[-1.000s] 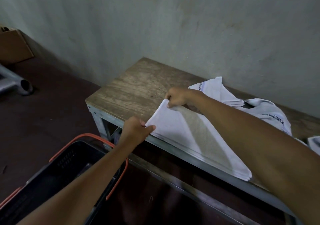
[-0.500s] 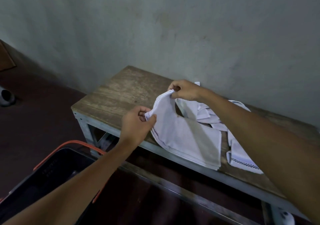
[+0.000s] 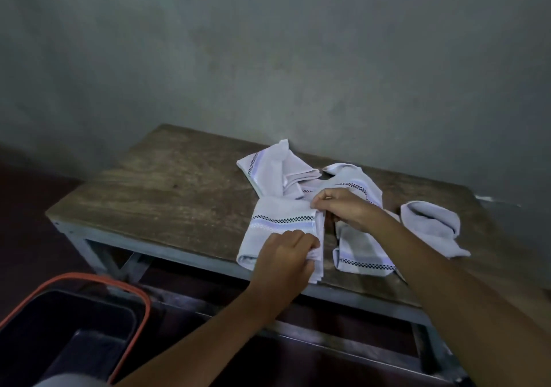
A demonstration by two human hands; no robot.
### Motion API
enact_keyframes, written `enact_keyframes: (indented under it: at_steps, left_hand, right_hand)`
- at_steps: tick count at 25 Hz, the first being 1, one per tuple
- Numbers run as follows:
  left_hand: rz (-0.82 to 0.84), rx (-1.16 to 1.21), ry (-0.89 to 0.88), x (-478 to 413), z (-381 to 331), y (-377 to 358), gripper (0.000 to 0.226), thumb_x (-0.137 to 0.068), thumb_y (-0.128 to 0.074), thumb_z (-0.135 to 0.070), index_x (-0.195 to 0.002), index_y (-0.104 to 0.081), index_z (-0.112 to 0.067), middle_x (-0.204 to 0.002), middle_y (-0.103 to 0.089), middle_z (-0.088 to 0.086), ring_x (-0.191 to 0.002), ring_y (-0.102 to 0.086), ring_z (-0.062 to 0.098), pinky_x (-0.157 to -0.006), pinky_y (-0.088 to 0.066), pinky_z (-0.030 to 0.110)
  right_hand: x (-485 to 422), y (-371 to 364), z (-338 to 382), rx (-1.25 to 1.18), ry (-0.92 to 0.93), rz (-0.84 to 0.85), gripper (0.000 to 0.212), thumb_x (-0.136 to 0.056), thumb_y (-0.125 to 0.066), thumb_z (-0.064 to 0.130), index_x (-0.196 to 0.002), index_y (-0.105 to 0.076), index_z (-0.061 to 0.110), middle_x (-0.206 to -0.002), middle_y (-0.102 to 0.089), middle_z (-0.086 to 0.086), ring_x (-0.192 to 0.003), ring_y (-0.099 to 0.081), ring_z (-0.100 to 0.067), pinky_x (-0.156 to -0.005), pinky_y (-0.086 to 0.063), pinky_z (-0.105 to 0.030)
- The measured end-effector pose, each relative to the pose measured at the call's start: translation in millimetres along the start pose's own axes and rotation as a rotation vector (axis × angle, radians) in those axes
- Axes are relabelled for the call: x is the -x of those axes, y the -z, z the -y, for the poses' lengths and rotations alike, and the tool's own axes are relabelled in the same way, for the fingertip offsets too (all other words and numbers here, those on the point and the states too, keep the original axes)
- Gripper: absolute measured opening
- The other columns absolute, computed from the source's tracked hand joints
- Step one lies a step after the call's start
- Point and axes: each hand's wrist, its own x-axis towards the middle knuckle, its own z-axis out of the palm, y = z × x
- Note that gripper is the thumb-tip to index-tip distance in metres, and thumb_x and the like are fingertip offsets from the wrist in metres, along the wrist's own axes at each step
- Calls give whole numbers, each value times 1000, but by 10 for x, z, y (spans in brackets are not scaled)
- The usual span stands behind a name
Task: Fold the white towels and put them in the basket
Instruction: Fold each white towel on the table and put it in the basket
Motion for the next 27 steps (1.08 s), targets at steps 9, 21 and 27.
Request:
enact_keyframes:
  at_steps: [9,21,27]
  left_hand:
    - [141,-32,-132,29,39,-260,15,-73,-53,-23,-88,-54,-22,-75,-55,-2,-69,-50,20,-64,-30,30]
    - [184,9,-164,102,48,-123,18,-83,-55,-29,-92,-69,-23,-83,-60,-7,-78,-52,16,-69,-36,32]
    - [251,-253,252,217,543,107,54,-90,-31,-39,-132,-50,-12,-138,-51,6,-124,-51,23,-91,-46,40]
  right_hand:
    - [-129,-59,-343,239,107,-96,10,-87,-60,11,-95,-66,10,-97,-63,3,-91,-57,-13,-73,-46,-19]
    - [-37,-163,-333,706,348,-290,14,-89,-56,20,-101,-63,16,-99,-53,-3,-94,-55,-24,-77,-44,-33]
    - [167,-626,-236,776,467,-195,47,-98,-34,35,-139,-38,10,-144,-41,-11,-134,-36,-26,-109,-31,-46]
